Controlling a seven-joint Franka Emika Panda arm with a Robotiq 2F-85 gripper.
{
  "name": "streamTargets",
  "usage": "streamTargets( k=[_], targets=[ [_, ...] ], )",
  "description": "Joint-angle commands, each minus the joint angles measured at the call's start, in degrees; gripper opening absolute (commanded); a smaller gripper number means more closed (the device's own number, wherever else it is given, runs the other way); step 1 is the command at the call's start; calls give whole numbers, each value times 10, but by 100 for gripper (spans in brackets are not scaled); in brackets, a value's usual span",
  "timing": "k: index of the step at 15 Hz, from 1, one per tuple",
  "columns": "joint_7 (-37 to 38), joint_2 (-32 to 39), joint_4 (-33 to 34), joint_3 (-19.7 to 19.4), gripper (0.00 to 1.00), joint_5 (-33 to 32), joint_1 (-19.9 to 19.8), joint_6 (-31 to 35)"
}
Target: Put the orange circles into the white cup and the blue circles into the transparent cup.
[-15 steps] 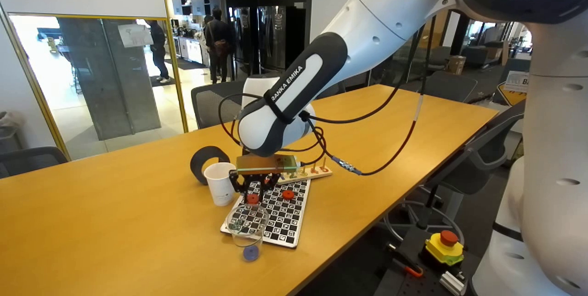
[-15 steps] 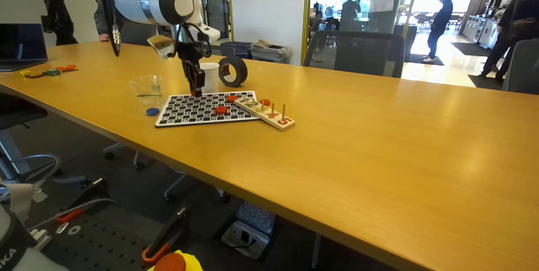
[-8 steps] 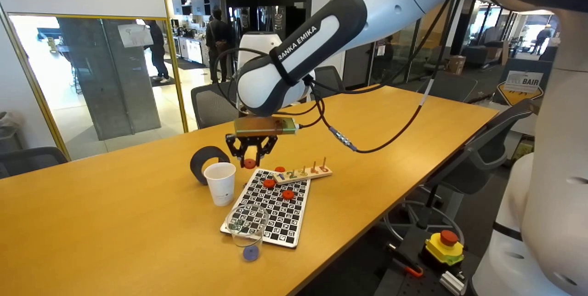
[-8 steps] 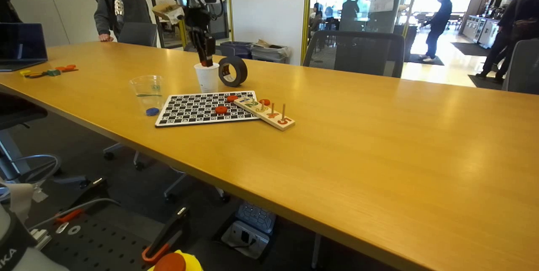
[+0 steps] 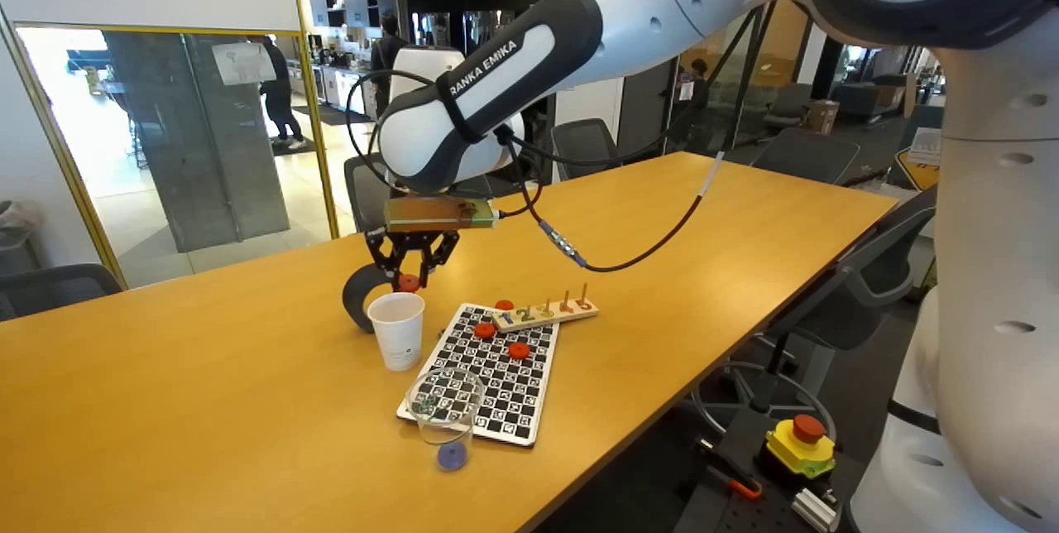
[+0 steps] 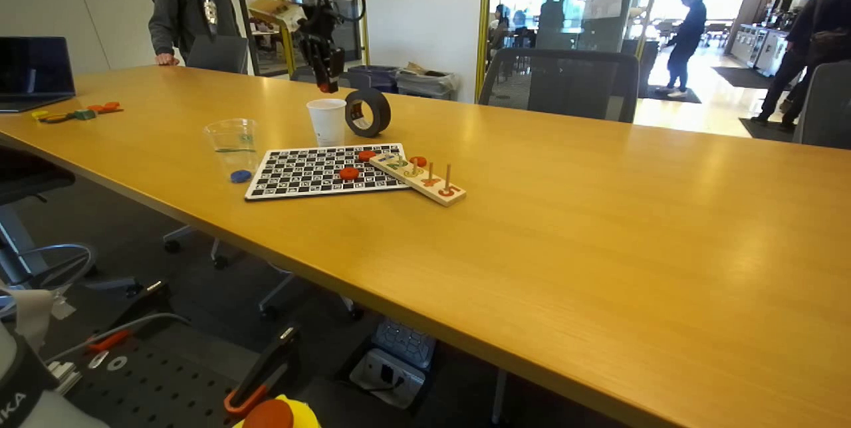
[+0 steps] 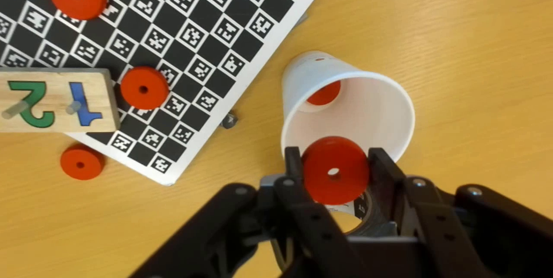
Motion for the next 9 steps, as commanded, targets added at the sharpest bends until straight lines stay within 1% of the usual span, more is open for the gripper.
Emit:
streamTargets(
  k=[1,5,6,7,9],
  targets=[
    [-45,52,72,12,22,37,-7,-38],
    [-58,79,107,12,22,46,-4,-72],
    [-57,82,113,11,67,45,-3,-81],
    [-57,85,119,10,68,44,-3,-89],
    [-52,84,124,5,82,35,-1,-101]
  ],
)
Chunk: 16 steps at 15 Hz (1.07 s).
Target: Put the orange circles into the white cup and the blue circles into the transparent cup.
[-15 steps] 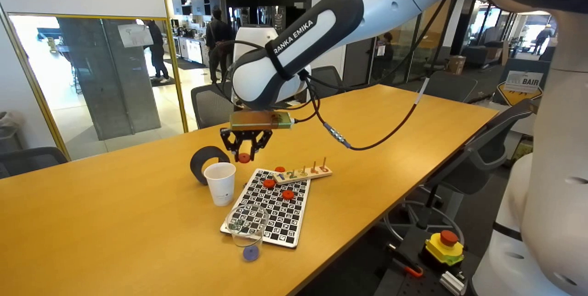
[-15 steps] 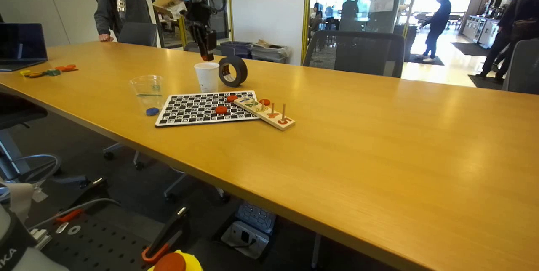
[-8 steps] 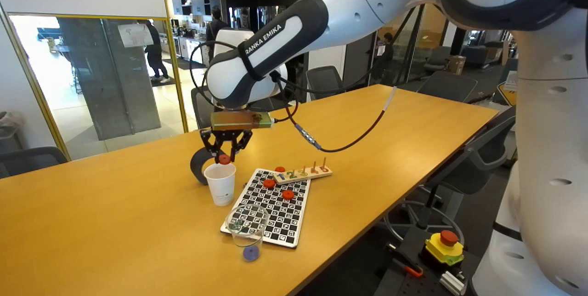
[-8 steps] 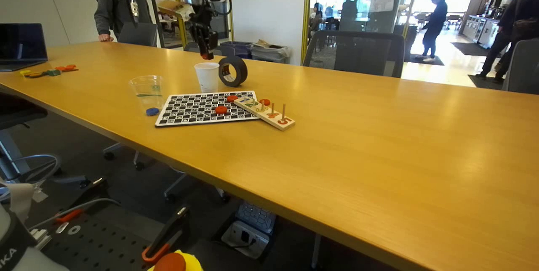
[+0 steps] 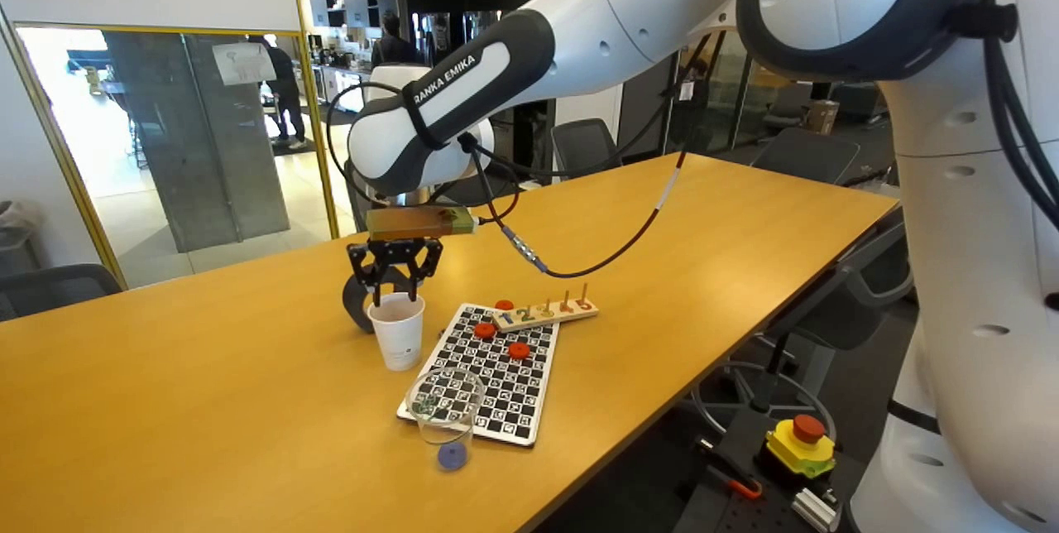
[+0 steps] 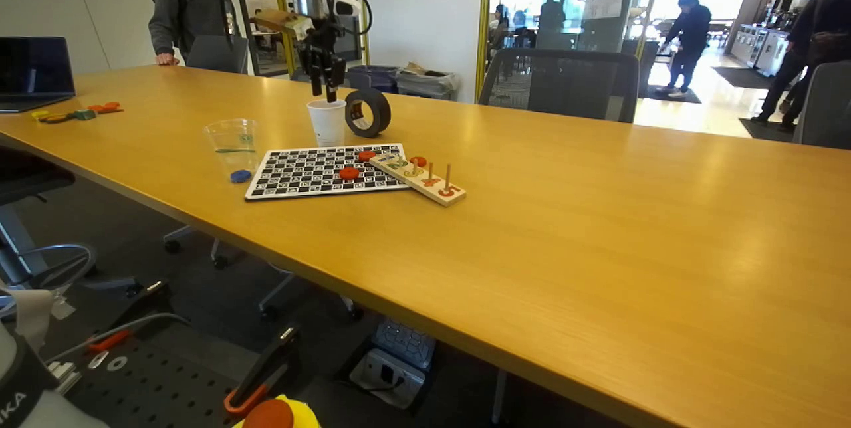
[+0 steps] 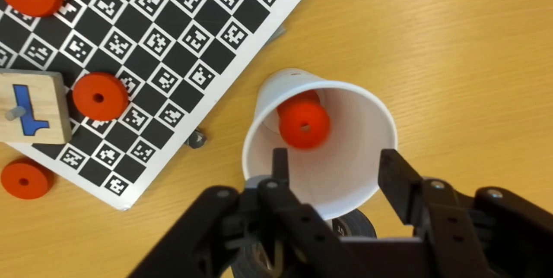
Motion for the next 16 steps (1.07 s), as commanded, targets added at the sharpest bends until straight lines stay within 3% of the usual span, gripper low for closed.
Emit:
streamTargets(
  k=[1,2,3,7,16],
  targets=[
    [-4,7,34,-6,89,-2,0,-36],
    [1,-3,29,-11,98,-7,-1,-37],
    [7,-11,23,-16,100,-12,0,-36],
    [81,-52,-29,-54,100,-56,5,-10],
    [315,-100,-140,-71,100,-32,-21,-15]
  ],
)
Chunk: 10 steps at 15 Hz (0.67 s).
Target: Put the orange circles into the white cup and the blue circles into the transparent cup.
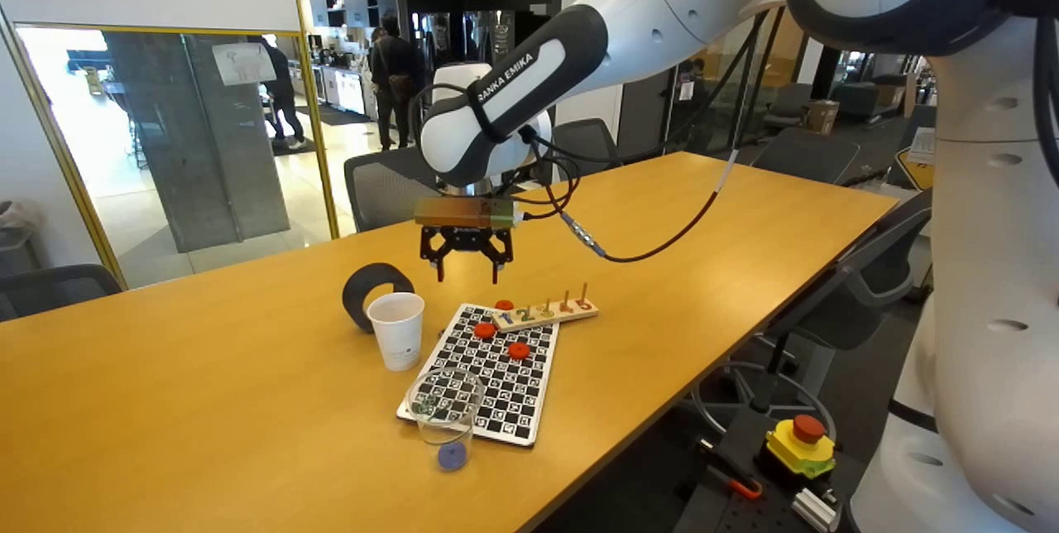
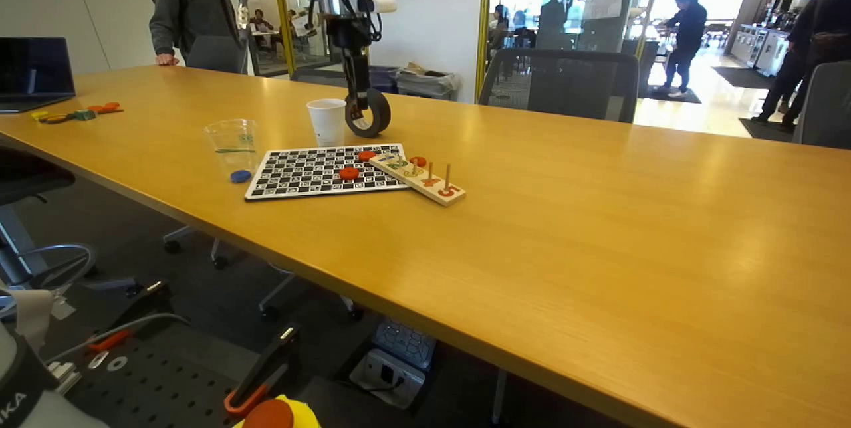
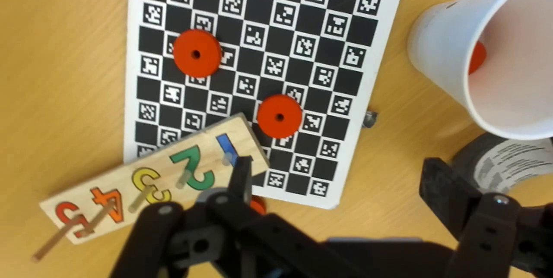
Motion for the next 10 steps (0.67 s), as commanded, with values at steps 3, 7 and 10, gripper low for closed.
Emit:
streamTargets(
  k=[3,7,10],
  targets=[
    [134,-27,-72,3,100,32,-19,15],
    [184,-2,-89,6,100,96,-40,35],
    [207,18,-84,8,100,157,-55,53]
  ],
)
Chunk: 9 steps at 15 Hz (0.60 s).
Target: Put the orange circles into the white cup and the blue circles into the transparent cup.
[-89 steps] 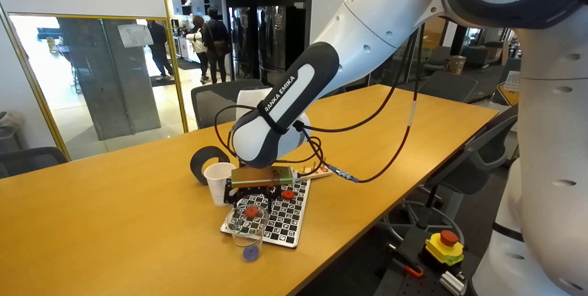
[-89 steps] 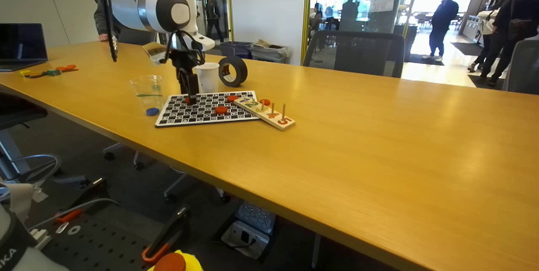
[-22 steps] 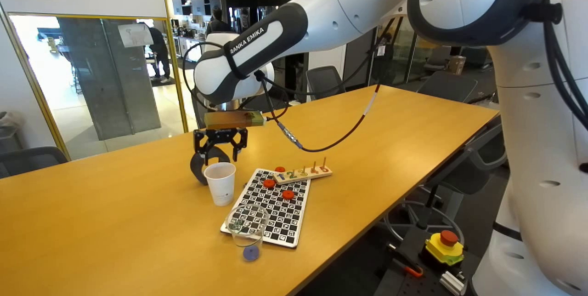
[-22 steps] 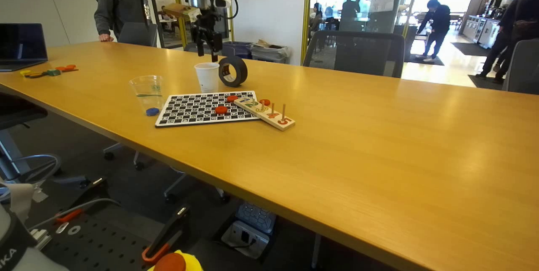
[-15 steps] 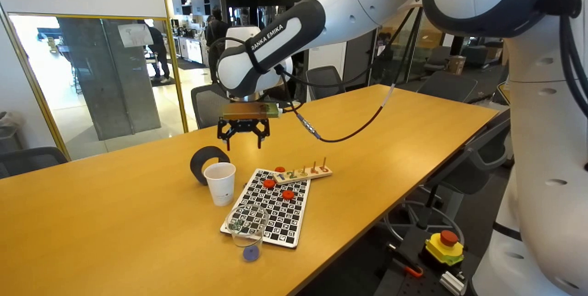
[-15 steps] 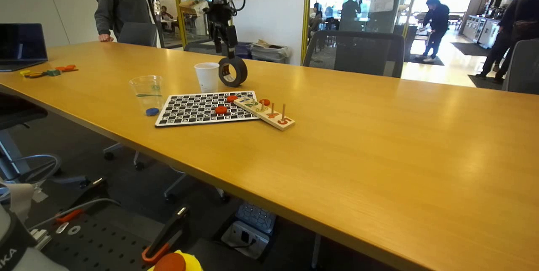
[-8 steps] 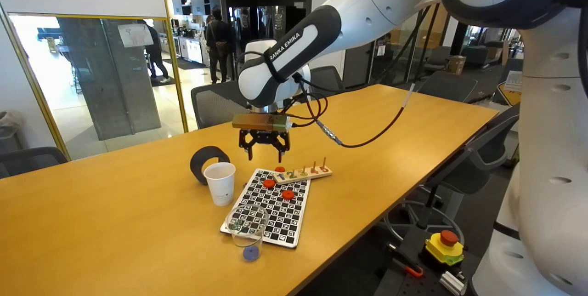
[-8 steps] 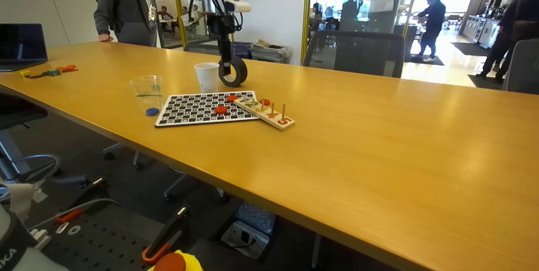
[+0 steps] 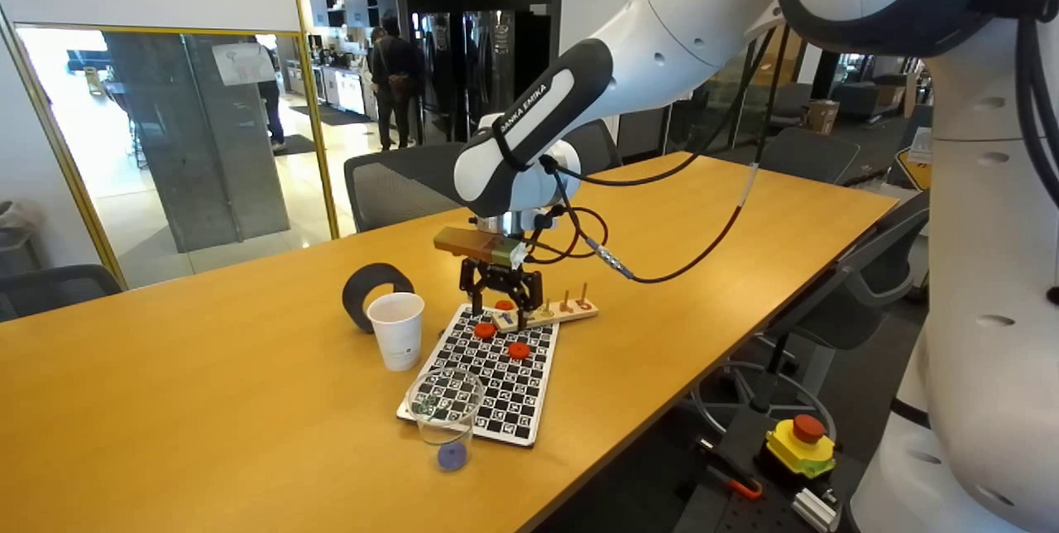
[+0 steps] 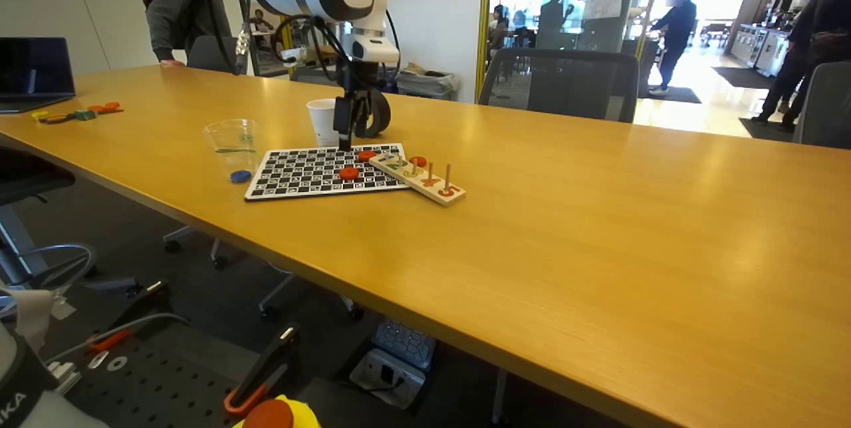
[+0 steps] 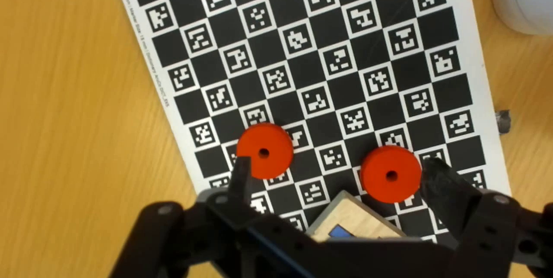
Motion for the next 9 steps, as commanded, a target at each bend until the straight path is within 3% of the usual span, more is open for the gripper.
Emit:
streamTargets(
  k=[1,6,9],
  targets=[
    [36,19,7,10,100,74,-20,34],
    [62,53,19,22,100,189,-32,111],
    [98,66,19,16,100,195,-18,171]
  ],
)
